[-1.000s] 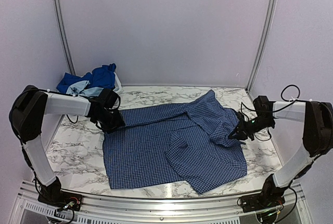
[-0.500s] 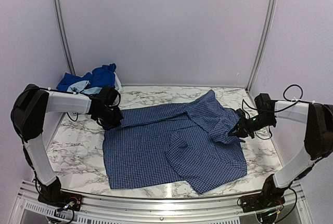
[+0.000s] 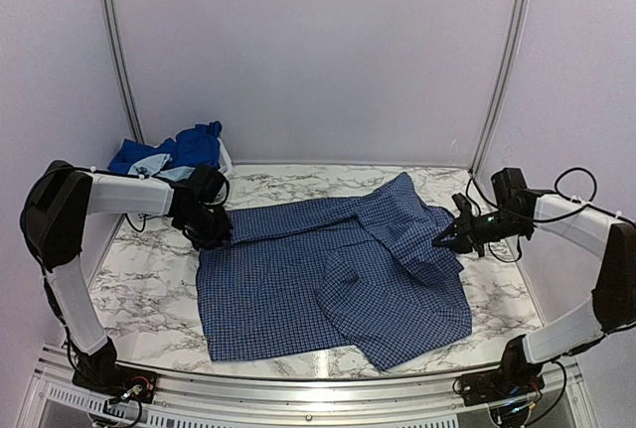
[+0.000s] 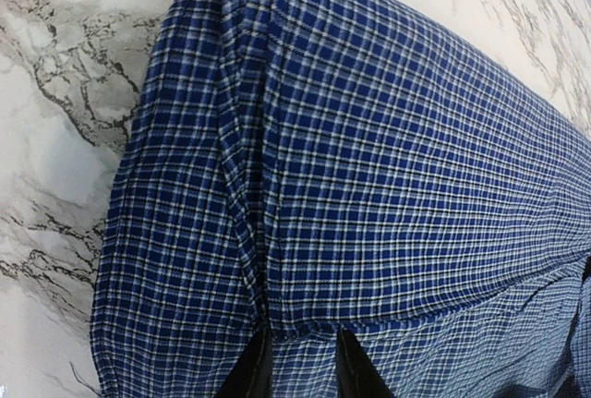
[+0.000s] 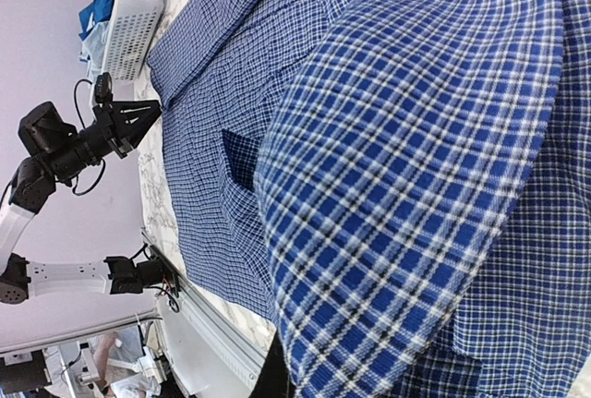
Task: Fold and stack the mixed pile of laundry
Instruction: Fold the flattened shirt at the center of the board.
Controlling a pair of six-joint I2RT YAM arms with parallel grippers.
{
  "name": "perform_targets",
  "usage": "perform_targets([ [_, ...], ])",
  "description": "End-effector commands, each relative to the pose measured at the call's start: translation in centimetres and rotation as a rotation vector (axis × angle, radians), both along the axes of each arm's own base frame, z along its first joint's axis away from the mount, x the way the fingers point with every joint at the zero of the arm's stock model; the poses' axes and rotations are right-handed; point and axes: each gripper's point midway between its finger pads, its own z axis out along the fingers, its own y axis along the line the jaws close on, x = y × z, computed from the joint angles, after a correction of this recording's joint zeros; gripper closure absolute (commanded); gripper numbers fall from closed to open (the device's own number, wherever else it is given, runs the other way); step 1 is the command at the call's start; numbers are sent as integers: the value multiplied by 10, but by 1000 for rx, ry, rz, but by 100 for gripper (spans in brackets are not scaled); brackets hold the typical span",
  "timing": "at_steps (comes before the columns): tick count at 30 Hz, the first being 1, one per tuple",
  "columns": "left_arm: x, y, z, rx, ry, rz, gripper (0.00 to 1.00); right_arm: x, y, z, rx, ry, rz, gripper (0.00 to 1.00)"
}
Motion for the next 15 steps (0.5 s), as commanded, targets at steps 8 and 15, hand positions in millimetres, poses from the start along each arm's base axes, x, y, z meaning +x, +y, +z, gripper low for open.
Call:
perform_targets([
  [8,2,9,-20,61,50,19,77,10,8,12,18,-21,24,100],
  [15,2,10,-22,63,54,24,96,13,10,27,38,-39,24,100],
])
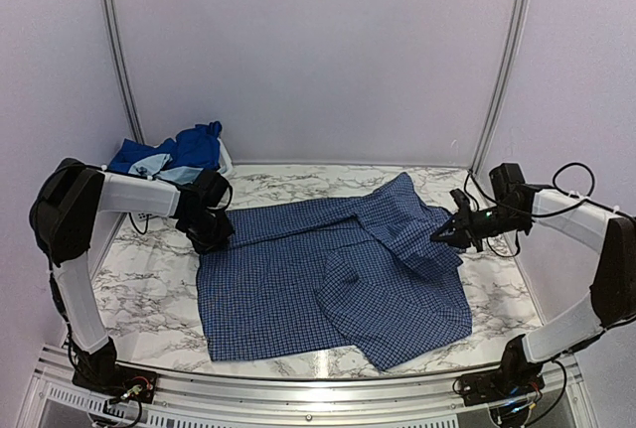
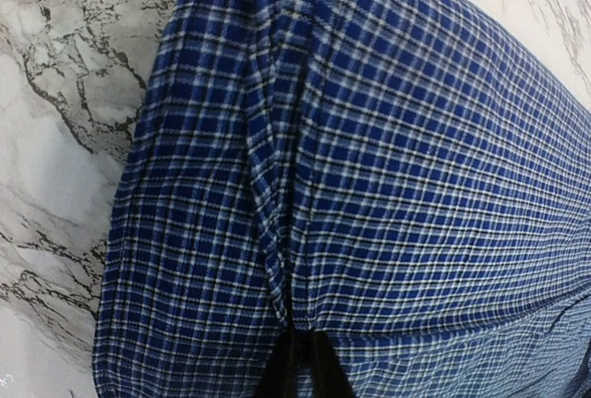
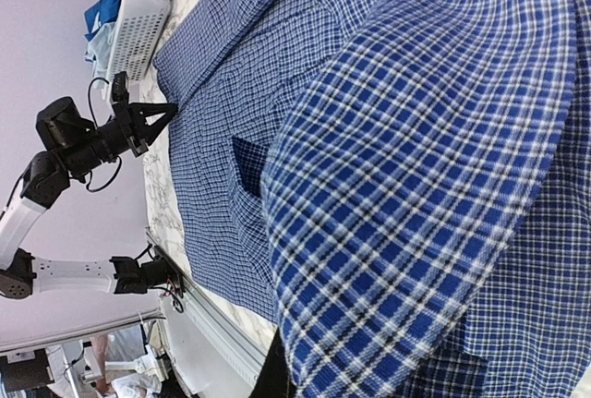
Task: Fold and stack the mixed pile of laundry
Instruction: Fold the flattened shirt at the center of the board.
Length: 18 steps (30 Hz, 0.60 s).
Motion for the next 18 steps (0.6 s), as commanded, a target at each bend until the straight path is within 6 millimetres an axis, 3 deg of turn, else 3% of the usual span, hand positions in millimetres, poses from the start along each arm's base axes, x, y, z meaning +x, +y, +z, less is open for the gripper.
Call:
perform_targets([
  [1,1,4,1,20,12,3,100,7,6,26,29,-49,16,100],
  [10,13,3,39,29,-50,-27,100,7,10,58,59,-90,12,100],
  [14,15,9,55,58,-63,-40,100,-4,16,70,84,-90,8,100],
  [18,13,16,59,65,-52,-51,100,-24,28,66,107,-56,23,100],
])
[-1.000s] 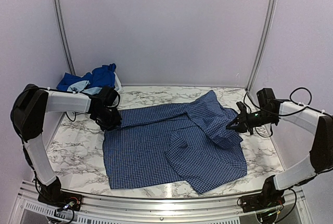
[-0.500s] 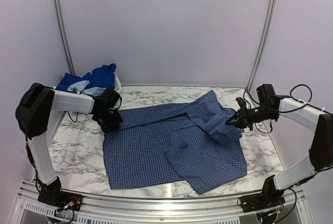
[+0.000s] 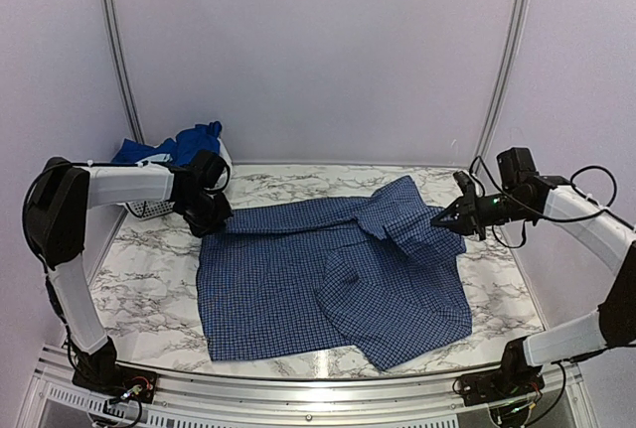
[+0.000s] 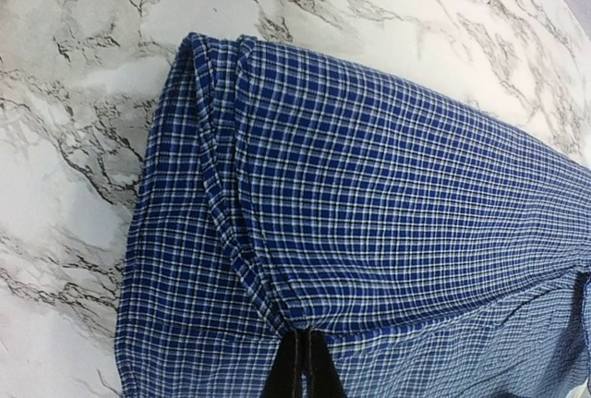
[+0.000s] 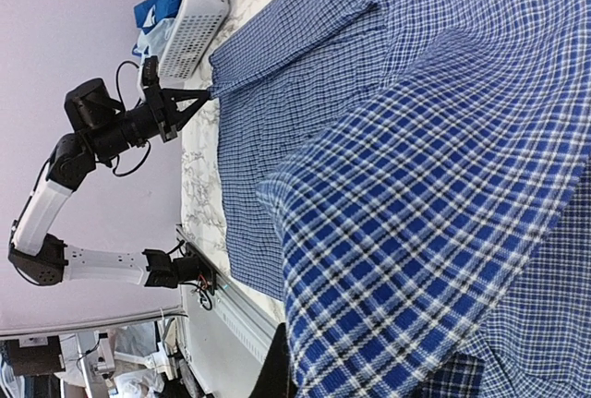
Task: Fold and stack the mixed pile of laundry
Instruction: Fold the flattened shirt at the center of the board.
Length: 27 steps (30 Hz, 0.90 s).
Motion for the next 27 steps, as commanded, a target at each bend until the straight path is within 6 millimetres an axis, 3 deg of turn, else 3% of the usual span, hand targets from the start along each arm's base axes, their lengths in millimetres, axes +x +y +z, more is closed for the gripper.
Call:
perform_targets([
  [1,-6,18,17,44,11,-17,100,-23,17,9,53,24,23,100],
  [6,-9,25,19,64,20,-39,100,-46,29,6,82,62,36,100],
  [14,-19,20,-7,58,96,-82,100,-60,39,-14,96,104,50,100],
  [21,-17,18,-18,69,118,-94,100,-71,85,13,153,70,178,100],
  [27,-17,18,-24,71,131,-102,100,-80,108,16,165,74,254,100],
])
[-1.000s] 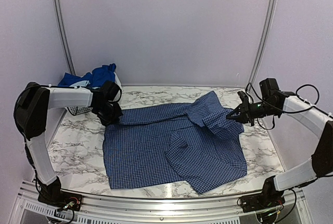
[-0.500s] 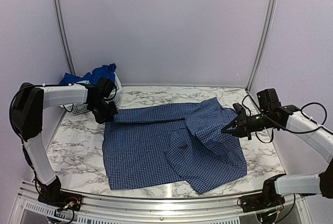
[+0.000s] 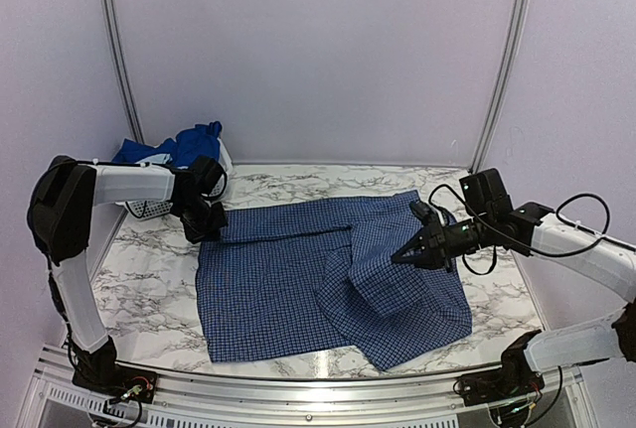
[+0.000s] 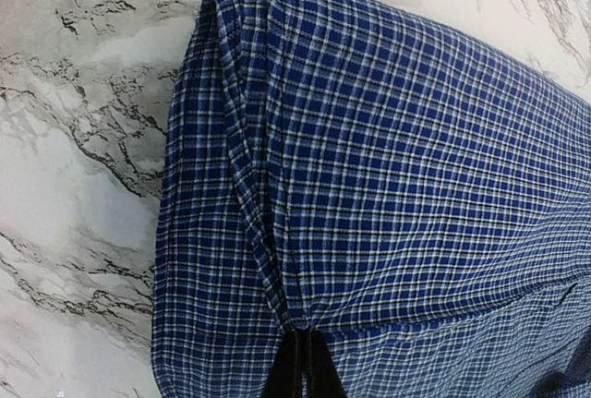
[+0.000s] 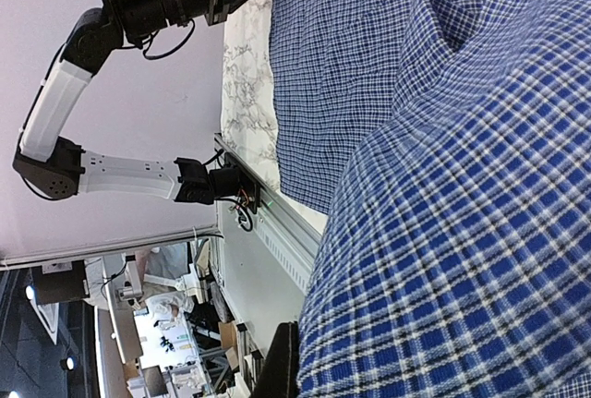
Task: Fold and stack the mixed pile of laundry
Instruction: Fold the flattened shirt at the center of the board.
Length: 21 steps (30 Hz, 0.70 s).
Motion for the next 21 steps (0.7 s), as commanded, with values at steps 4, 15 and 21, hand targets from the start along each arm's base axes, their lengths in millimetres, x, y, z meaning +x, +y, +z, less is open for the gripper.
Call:
perform_targets([
  [4,-5,2,-9,14,47,-23,100,9,19,18,41,-47,35,100],
  [15,-6,0,-18,9,62,-37,97,9,39,12,59,-23,93,100],
  [21,-6,-1,-21,12,66,-39,98,12,57,22,87,-45,144,100],
])
